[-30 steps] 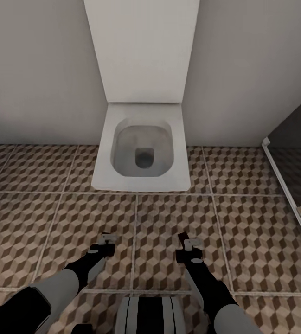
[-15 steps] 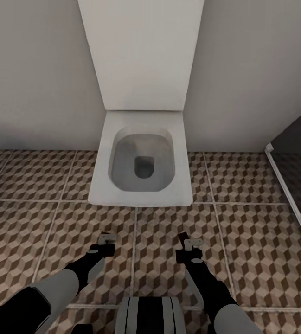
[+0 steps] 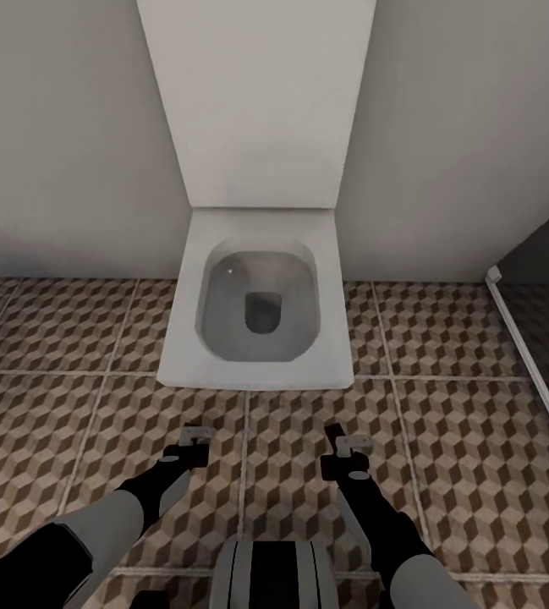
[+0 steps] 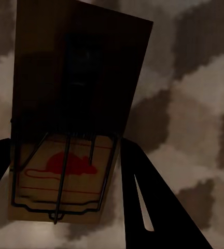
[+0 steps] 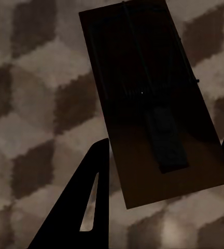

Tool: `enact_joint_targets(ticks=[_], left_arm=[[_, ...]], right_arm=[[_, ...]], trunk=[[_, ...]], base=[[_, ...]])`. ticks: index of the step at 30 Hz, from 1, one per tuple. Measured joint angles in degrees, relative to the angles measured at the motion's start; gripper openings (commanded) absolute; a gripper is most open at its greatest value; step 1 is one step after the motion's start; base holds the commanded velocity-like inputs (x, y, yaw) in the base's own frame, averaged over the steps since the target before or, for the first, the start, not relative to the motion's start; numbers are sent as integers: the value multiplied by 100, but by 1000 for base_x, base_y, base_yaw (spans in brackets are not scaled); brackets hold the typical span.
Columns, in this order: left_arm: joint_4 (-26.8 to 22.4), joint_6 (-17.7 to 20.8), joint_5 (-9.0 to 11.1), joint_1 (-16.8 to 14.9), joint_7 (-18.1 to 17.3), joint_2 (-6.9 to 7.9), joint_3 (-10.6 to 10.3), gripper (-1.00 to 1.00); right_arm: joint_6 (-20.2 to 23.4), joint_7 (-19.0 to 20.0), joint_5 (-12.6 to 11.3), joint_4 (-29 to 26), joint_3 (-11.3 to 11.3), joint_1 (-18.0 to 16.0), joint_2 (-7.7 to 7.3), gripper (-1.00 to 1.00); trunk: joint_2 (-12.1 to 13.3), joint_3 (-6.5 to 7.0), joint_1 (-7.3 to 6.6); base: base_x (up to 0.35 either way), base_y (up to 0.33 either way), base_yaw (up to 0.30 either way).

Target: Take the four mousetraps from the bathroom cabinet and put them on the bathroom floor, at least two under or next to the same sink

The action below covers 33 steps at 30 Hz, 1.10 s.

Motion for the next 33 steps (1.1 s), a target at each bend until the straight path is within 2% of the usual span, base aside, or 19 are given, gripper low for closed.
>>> enact_joint_targets(ticks=[15, 23, 33], left_arm=[[0, 0, 0, 0, 0, 0, 0, -100], [1, 0, 1, 0, 0, 0, 0, -100], [0, 0, 0, 0, 0, 0, -2, -100]], right_arm=[[0, 0, -3, 0, 2, 0, 0, -100], [3, 0, -4, 0, 3, 0, 0, -100], [3, 0, 0, 0, 2, 0, 0, -100]], trunk=[[0, 0, 0], [-11, -177, 21], [-11, -177, 21]], base=[[1, 0, 0], [0, 0, 0], [0, 0, 0]])
